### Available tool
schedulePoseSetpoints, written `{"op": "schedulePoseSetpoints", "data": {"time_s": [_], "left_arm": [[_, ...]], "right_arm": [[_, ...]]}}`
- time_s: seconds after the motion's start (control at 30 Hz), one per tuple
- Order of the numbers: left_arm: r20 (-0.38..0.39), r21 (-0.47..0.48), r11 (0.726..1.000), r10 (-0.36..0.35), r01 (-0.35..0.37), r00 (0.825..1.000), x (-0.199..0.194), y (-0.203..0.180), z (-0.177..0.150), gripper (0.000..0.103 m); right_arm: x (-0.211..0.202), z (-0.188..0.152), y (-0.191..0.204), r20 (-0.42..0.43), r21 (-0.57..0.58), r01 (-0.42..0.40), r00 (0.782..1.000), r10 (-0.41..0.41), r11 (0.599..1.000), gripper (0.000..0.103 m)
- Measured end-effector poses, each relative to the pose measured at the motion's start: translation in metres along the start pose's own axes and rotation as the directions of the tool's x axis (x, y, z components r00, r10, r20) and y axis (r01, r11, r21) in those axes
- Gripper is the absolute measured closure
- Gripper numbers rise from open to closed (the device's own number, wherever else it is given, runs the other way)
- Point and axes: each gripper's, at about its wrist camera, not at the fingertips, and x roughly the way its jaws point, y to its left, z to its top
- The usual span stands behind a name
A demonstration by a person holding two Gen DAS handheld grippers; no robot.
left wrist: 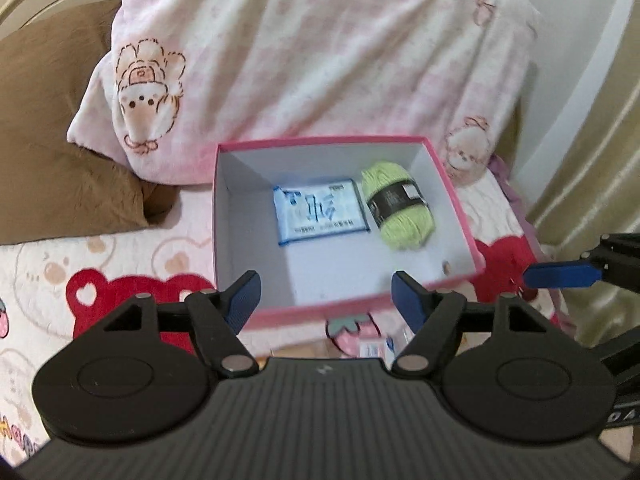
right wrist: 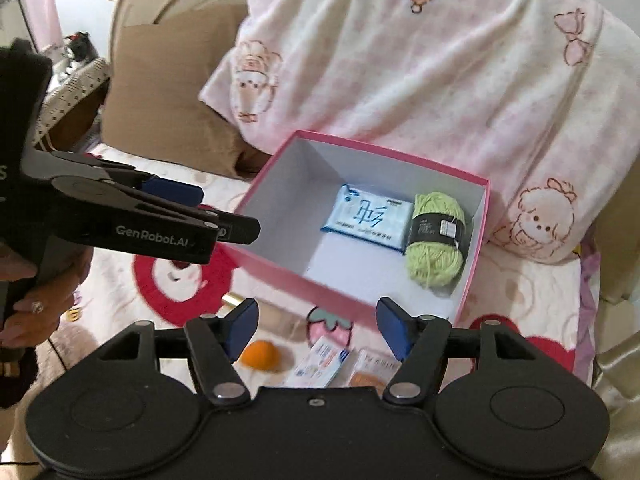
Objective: Organize objects
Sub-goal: 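Withdraw the left gripper while the right gripper moves toward the purple plush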
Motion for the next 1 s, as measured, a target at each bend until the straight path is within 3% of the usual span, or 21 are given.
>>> {"op": "schedulePoseSetpoints", "data": {"time_s": [0.3, 0.4, 0.47, 0.67, 0.8, 1.0], "left_arm": [[0.010, 0.042, 0.999, -0.021, 0.021, 1.000, -0.054, -0.025, -0.039, 0.015], [0.012, 0.034, 0.998, -0.056, 0.056, 0.998, -0.064, -0.031, -0.050, 0.009], [0.014, 0.037, 0.996, -0.078, 0.078, 0.997, -0.066, -0.036, -0.060, 0.008], [-0.032, 0.084, 0.989, -0.119, 0.121, 0.992, -0.045, -0.057, -0.086, 0.007], [-0.104, 0.060, 0.985, -0.157, 0.163, 0.982, -0.019, -0.062, -0.099, 0.007], [-0.148, 0.031, 0.984, -0.170, 0.177, 0.974, 0.020, -0.066, -0.118, 0.007]], "right_arm": [[-0.037, -0.050, -0.006, -0.014, 0.016, -0.066, 0.998, 0.067, 0.998, 0.030], [-0.040, -0.066, -0.013, -0.036, 0.038, -0.077, 0.996, 0.079, 0.996, 0.015], [-0.038, -0.078, -0.019, -0.052, 0.045, -0.068, 0.996, 0.070, 0.997, 0.015], [-0.020, -0.110, -0.043, -0.102, 0.135, -0.067, 0.991, 0.081, 0.989, 0.015], [-0.008, -0.126, -0.061, -0.129, 0.207, -0.082, 0.985, 0.111, 0.975, 0.015], [0.011, -0.144, -0.095, -0.166, 0.359, -0.072, 0.976, 0.140, 0.930, 0.015]]}}
